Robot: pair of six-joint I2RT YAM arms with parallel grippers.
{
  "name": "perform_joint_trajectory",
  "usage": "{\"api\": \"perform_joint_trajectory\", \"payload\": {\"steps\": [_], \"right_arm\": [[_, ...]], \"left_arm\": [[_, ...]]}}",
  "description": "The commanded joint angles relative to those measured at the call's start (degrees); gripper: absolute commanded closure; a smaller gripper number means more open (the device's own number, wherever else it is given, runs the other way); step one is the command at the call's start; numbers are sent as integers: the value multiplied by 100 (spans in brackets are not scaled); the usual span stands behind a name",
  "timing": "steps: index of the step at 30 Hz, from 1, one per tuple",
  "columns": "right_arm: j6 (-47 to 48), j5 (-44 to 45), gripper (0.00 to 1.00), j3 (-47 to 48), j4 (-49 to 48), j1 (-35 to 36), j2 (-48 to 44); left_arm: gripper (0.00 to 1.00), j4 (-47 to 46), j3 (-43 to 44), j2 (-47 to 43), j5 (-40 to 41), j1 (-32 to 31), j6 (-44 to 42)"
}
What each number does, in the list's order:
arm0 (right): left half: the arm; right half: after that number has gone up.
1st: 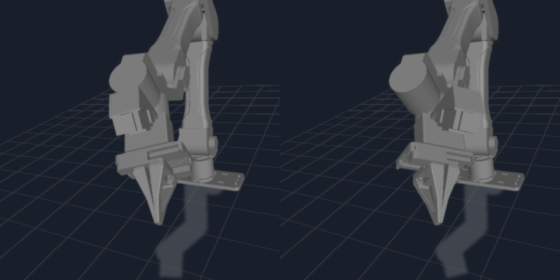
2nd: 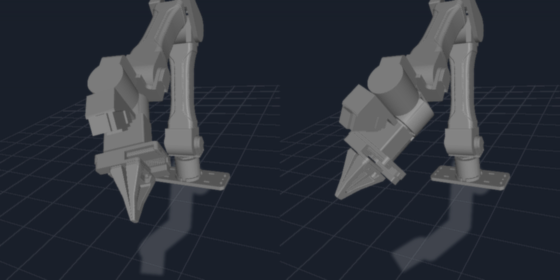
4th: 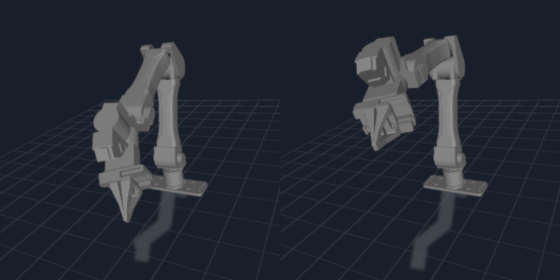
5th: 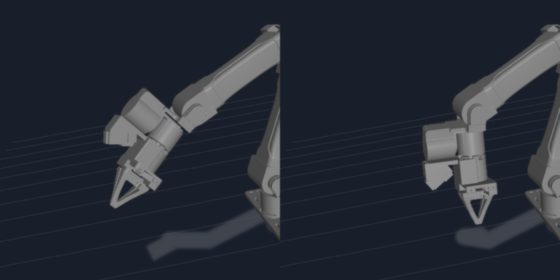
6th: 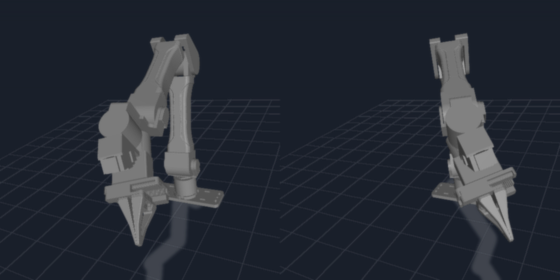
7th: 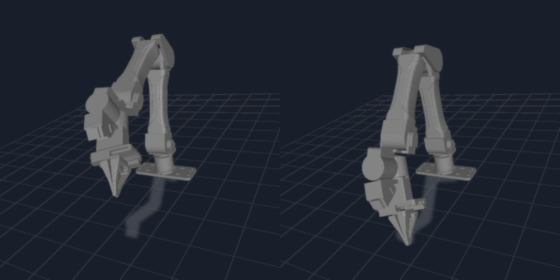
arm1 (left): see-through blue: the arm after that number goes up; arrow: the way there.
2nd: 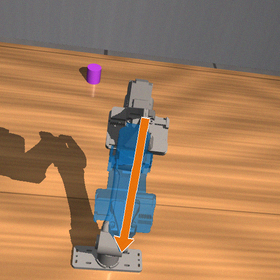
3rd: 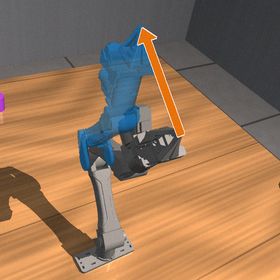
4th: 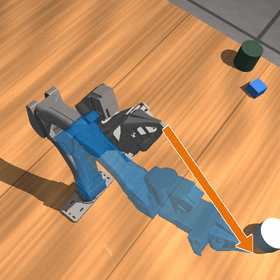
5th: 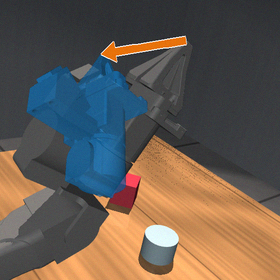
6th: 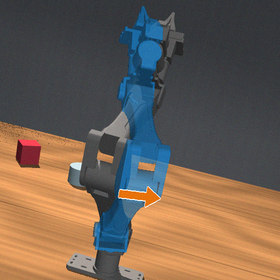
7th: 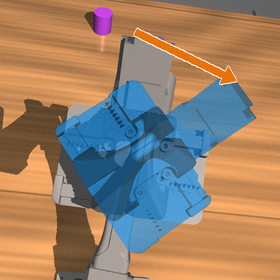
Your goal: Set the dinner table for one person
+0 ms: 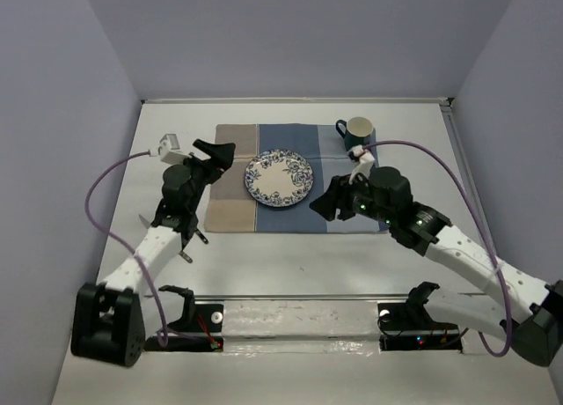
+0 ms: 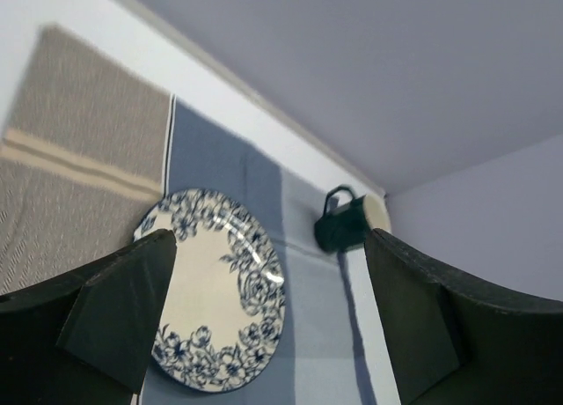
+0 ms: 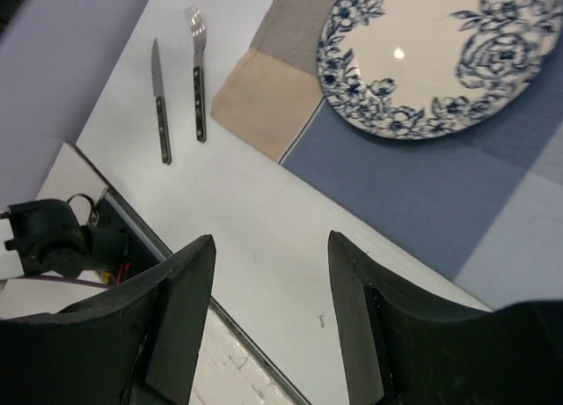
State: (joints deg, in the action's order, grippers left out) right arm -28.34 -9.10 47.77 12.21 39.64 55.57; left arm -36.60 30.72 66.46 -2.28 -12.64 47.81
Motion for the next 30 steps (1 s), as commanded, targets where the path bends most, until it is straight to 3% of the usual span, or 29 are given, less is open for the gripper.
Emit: {"api": "perform_joint_trajectory", "payload": {"steps": [1, 2, 6, 9, 13, 18, 25, 30], "right_arm": [[65, 883, 41, 714, -965, 1193, 953], [117, 1154, 41, 847, -1114, 1378, 1495], [390, 1350, 44, 1576, -1633, 2056, 2851], [662, 1262, 57, 2382, -1731, 2346, 3895], [1118, 1218, 62, 3483, -1617, 2531, 5099], [1427, 1069, 63, 4713, -1371, 2645, 6341], [1858, 1209, 53, 7207, -404, 2646, 8205], [1858, 1288, 51, 8097, 53, 2698, 9022]], "left_arm": [[1, 1460, 538, -1633, 931, 16, -921], [1, 2054, 932, -2088, 1019, 16, -1132], [1, 2955, 1855, -2883, 1589, 25, -2301], [1, 3501, 2244, -3200, 1986, 25, -2934], [1, 3432, 2000, -3516, 2390, 16, -3304], [1, 3002, 1482, -3877, 2329, 8, -3174], [1, 2825, 1244, -4175, 1881, -71, -2988], [1, 2729, 1112, -4325, 2126, -484, -3163]]}}
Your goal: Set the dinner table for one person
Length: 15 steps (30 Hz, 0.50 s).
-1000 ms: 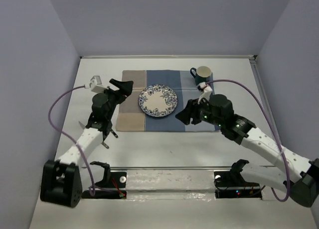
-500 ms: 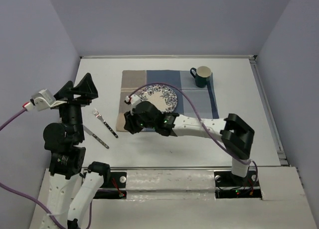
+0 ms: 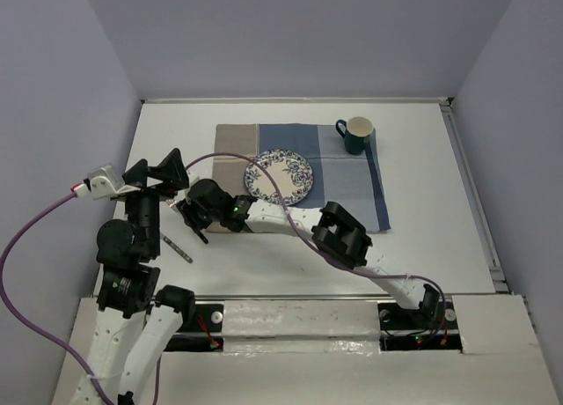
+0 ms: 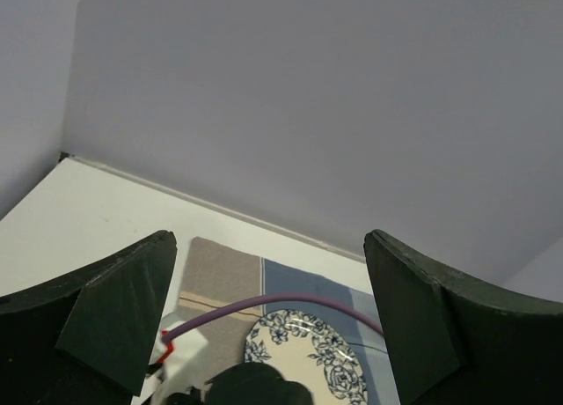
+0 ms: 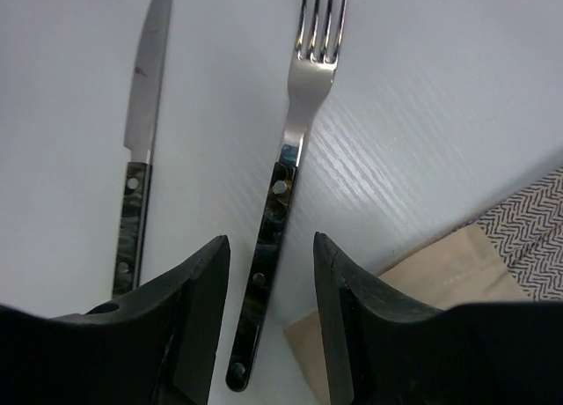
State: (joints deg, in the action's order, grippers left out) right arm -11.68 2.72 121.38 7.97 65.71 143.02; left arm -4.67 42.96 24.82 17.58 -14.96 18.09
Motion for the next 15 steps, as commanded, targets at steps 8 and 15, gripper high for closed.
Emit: {"api": "perform_joint_trajectory", "payload": {"steps": [8, 15], "right_arm": [[105, 316, 55, 1169, 785, 196, 788], [-211, 808, 97, 1406, 637, 328, 886]], "left_arm": [[1, -518, -235, -372, 237, -534, -253], [1, -579, -306, -346, 140, -552, -200]]}}
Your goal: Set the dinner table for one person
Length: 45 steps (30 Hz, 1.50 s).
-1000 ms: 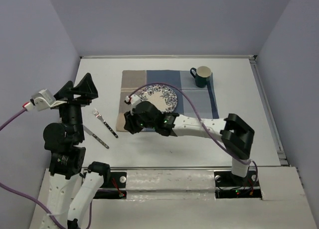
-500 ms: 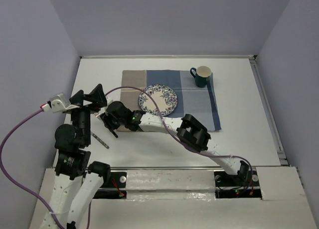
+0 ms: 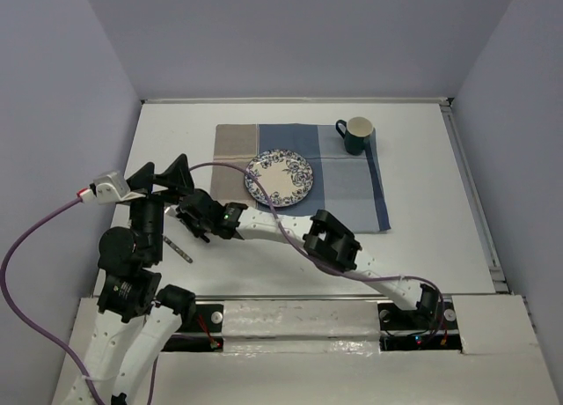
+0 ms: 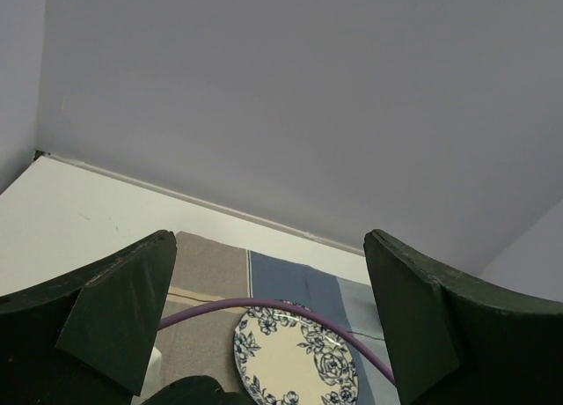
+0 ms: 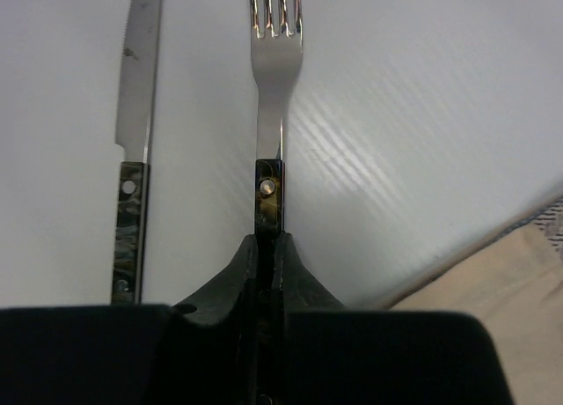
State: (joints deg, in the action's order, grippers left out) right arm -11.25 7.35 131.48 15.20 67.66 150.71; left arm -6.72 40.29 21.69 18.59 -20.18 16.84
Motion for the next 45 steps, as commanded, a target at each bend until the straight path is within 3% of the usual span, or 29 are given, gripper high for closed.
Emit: {"api": "perform_joint_trajectory", "payload": {"steps": [1, 4, 8, 12, 25, 45], "right_arm": [[-395, 406, 100, 405, -166, 134, 73], [-729, 845, 100, 308, -552, 134, -208], [-1484, 1004, 100, -611, -1499, 81, -902], [-1863, 1881, 100, -1106, -2012, -33, -1448], [-2847, 3052, 100, -2144, -1644, -807, -1695], [-3525, 2938, 100, -1951, -1125, -912, -1088]], "left_arm": [[1, -365, -39, -25, 66, -29, -84], [1, -330, -39, -16, 118, -21, -102], [1, -303, -22, -25, 215, -21, -111], [1, -286, -39, -34, 215, -29, -111], [1, -303, -65, 10, 136, -29, -41], [1, -321, -74, 54, 83, -29, -23]]}}
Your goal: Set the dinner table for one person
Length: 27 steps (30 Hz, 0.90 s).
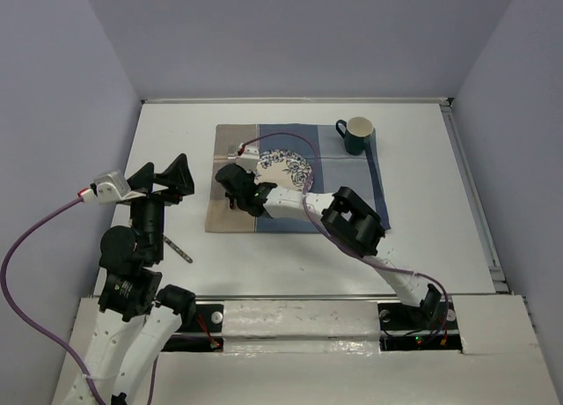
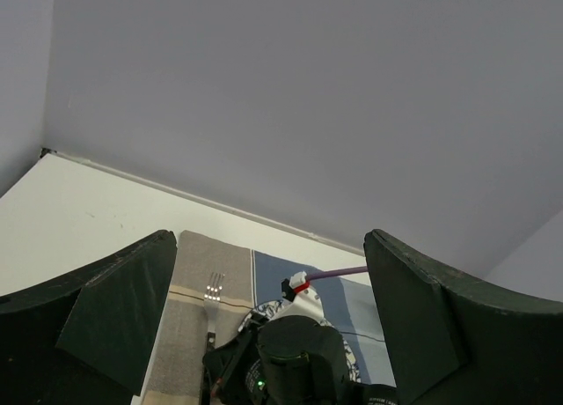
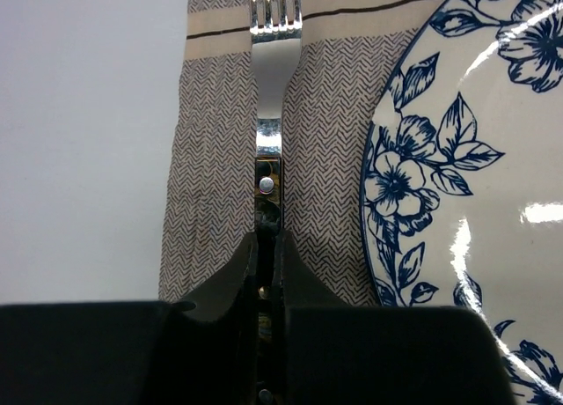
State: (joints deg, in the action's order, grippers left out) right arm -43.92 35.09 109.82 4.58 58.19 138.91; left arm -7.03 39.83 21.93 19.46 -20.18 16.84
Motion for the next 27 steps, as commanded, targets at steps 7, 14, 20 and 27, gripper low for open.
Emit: {"api": "perform_joint_trajectory", "payload": {"steps": [7, 14, 20, 27], "right_arm": [[-380, -2, 69, 145, -62, 34, 119], [76, -283, 52, 75, -115, 34, -416], [707, -835, 52, -399, -605, 235, -1076], [2158, -3120, 44, -1138, -1555, 719, -1271]], "left_arm": [[1, -290, -37, 4, -4, -29, -23], [1, -282, -28, -5, 22, -38, -40], [1, -273, -20, -5, 84, -38, -84], [1, -203, 94, -189, 557, -29, -242]]}}
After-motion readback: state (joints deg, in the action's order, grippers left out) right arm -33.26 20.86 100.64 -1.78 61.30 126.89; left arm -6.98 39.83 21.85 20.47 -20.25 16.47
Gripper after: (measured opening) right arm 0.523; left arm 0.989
